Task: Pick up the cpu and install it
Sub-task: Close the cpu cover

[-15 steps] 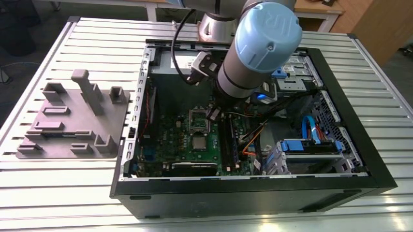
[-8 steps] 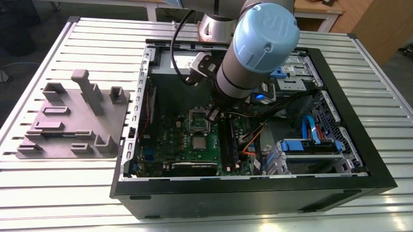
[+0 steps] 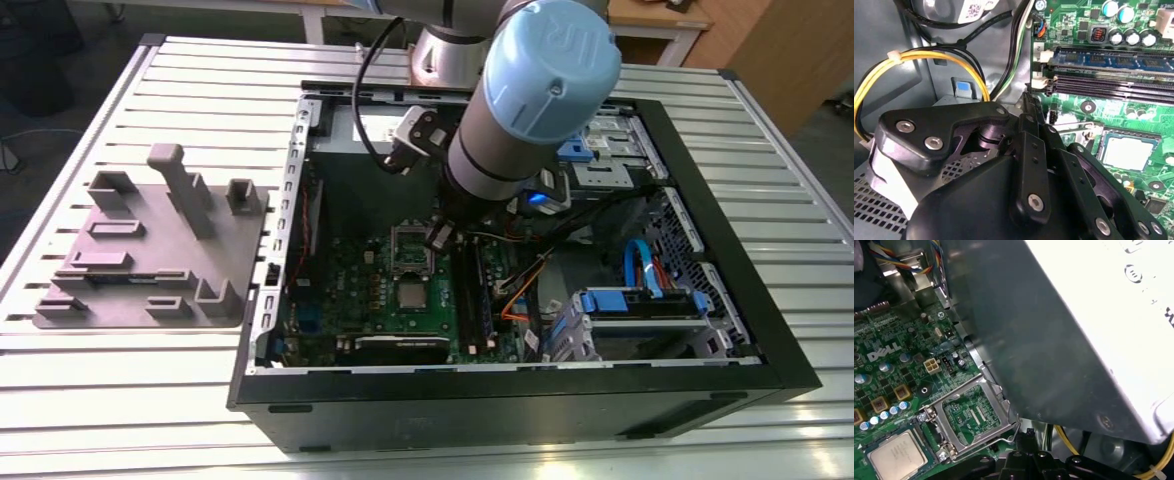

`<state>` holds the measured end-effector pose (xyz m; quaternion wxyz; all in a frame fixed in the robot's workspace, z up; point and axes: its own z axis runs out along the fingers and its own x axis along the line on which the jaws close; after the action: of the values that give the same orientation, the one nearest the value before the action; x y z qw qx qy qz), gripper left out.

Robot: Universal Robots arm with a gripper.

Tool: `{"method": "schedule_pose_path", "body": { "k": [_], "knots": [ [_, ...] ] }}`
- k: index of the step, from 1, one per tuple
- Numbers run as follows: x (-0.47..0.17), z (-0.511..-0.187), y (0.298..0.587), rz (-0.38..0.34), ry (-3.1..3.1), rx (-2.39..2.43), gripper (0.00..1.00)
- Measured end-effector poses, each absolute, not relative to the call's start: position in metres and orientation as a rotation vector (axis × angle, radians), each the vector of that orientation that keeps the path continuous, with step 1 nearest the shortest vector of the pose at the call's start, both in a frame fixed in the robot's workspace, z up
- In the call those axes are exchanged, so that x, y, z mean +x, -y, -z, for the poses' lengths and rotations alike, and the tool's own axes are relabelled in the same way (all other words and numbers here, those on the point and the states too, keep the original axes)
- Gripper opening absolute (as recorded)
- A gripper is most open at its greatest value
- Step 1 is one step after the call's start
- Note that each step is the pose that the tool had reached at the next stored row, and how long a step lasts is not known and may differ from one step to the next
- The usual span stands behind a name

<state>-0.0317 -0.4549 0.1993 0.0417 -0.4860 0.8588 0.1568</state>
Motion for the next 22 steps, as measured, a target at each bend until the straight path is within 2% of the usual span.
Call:
{"method": "schedule_pose_path", "body": {
  "k": [22],
  "knots": [
    [-0.034, -0.218, 0.454, -0.423, -2.663, -1.502, 0.10]
  ]
}}
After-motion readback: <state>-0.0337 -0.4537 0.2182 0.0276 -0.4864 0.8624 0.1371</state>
